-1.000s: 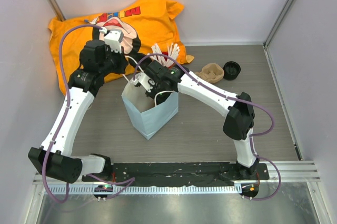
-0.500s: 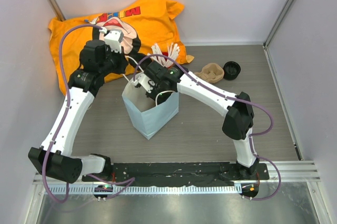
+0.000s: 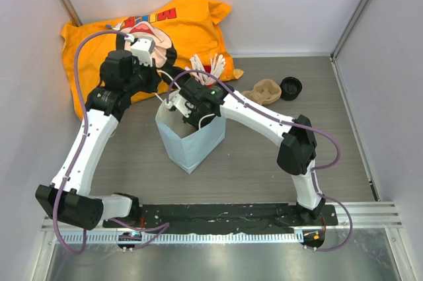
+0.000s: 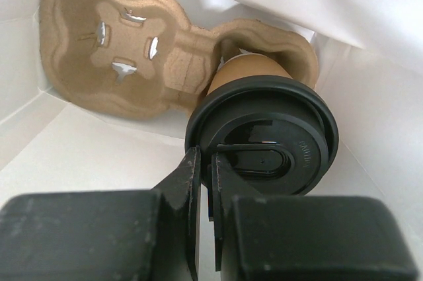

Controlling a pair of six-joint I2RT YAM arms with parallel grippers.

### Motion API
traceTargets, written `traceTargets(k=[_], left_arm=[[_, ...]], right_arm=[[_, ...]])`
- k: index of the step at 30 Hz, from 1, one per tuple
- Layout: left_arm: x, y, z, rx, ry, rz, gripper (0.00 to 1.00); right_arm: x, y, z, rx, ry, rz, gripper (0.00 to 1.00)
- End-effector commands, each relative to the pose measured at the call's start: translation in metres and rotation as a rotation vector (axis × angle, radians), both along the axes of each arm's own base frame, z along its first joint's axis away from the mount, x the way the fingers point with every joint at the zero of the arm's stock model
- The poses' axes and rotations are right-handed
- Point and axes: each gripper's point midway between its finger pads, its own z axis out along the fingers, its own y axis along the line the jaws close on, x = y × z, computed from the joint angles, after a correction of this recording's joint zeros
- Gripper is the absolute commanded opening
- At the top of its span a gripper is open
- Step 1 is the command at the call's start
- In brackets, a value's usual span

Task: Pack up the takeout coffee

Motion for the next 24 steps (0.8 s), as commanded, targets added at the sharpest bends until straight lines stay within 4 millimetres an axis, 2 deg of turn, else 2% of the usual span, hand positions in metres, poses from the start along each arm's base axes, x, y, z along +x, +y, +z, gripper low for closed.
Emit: traceTargets(k=[1, 8, 24], left_arm=[[-0.001, 0.0005, 0.0371, -0.041, -0.106, 0.004, 0.07], [-0.0021, 0.0012, 0.0377, -0.037, -0.11, 0.004, 0.07], [-0.0061, -0.0015, 0.0379, -0.03, -0.107, -0.025, 0.06]], right_arm=[[0.0048, 0.001, 0.0032, -0.011, -0.025, 0.001, 0.01], [0.0027, -0.0002, -0.0024, -0.02, -0.012, 0.005, 0.01], [-0.0009, -0.0007, 0.0002, -0.006, -0.003, 0.035, 0.01]])
